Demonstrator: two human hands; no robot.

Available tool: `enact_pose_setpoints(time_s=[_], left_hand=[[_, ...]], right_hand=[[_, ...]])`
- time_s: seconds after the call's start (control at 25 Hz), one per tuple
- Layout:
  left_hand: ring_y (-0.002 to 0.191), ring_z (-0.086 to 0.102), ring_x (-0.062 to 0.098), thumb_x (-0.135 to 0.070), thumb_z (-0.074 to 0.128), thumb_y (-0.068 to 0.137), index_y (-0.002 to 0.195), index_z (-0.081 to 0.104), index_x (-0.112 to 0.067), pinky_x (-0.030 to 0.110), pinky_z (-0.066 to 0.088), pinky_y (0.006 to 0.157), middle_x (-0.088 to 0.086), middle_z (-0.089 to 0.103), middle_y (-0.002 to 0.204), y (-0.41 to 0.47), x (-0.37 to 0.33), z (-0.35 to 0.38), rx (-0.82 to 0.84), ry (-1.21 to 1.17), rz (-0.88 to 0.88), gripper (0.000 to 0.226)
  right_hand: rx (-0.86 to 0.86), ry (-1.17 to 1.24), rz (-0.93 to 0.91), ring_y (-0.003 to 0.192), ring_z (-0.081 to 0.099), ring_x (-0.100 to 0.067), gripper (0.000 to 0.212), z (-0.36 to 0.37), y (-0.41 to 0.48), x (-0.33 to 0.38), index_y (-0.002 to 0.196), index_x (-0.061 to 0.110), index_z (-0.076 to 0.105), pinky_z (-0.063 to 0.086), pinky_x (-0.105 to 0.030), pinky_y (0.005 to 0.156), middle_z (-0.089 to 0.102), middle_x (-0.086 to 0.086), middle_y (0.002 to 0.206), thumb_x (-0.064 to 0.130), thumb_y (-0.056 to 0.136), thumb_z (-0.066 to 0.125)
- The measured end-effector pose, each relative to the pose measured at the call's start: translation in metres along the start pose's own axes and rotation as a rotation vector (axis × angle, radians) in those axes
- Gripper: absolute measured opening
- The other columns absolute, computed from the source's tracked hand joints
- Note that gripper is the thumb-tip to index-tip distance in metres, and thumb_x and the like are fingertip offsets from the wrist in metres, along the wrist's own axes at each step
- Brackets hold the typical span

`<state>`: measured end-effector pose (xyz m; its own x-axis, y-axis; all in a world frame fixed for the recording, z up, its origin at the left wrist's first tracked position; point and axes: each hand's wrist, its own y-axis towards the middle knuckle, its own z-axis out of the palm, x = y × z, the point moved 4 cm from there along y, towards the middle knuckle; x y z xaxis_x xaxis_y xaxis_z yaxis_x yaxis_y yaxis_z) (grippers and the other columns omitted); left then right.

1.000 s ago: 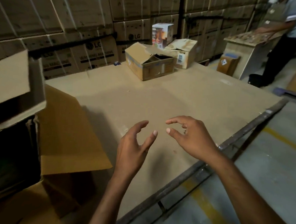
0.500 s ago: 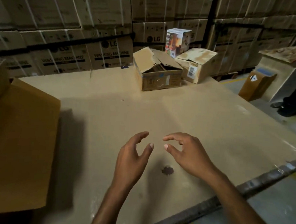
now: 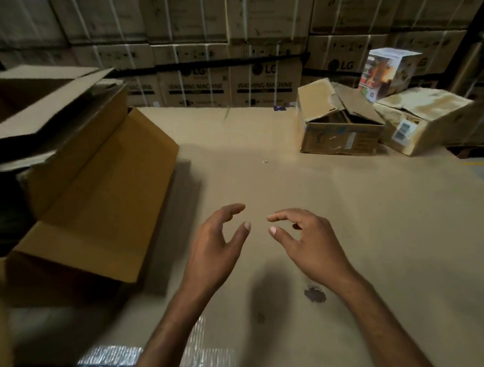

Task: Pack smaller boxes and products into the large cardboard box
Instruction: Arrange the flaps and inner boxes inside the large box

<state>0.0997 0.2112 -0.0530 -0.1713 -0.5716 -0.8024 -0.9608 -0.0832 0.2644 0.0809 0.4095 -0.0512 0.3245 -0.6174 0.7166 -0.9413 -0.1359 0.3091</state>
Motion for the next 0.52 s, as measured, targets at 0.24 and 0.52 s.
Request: enact_pose_setpoints(time_s=[0.24, 0.52], left_hand=[[0.124, 0.056, -0.003, -0.041, 0.066, 0.097, 0.133, 0.063, -0.036, 0.038, 0.053, 0.103, -0.021, 0.064, 0.131, -0.018, 0.028, -0.054, -0.095, -0.031, -0.049, 0.036], [0.121, 0.058, -0.005, -0.037, 0.068, 0.097, 0.131, 0.065, -0.034, 0.038, 0.054, 0.101, -0.021, 0.066, 0.128, -0.023, 0.059, -0.103, -0.152, -0.053, -0.054, 0.034]], right_hand=[[0.057, 0.022, -0.089, 0.107, 0.061, 0.004, 0.015, 0.039, 0.012, 0.045, 0.106, 0.030, 0.078, 0.051, -0.022, 0.093, 0.073, 0.021, 0.111, 0.025, 0.092, 0.075], [0.084, 0.077, -0.102, 0.107, 0.063, 0.003, 0.017, 0.082, 0.018, 0.080, 0.106, 0.031, 0.078, 0.054, -0.029, 0.093, 0.073, 0.023, 0.109, 0.022, 0.092, 0.076]])
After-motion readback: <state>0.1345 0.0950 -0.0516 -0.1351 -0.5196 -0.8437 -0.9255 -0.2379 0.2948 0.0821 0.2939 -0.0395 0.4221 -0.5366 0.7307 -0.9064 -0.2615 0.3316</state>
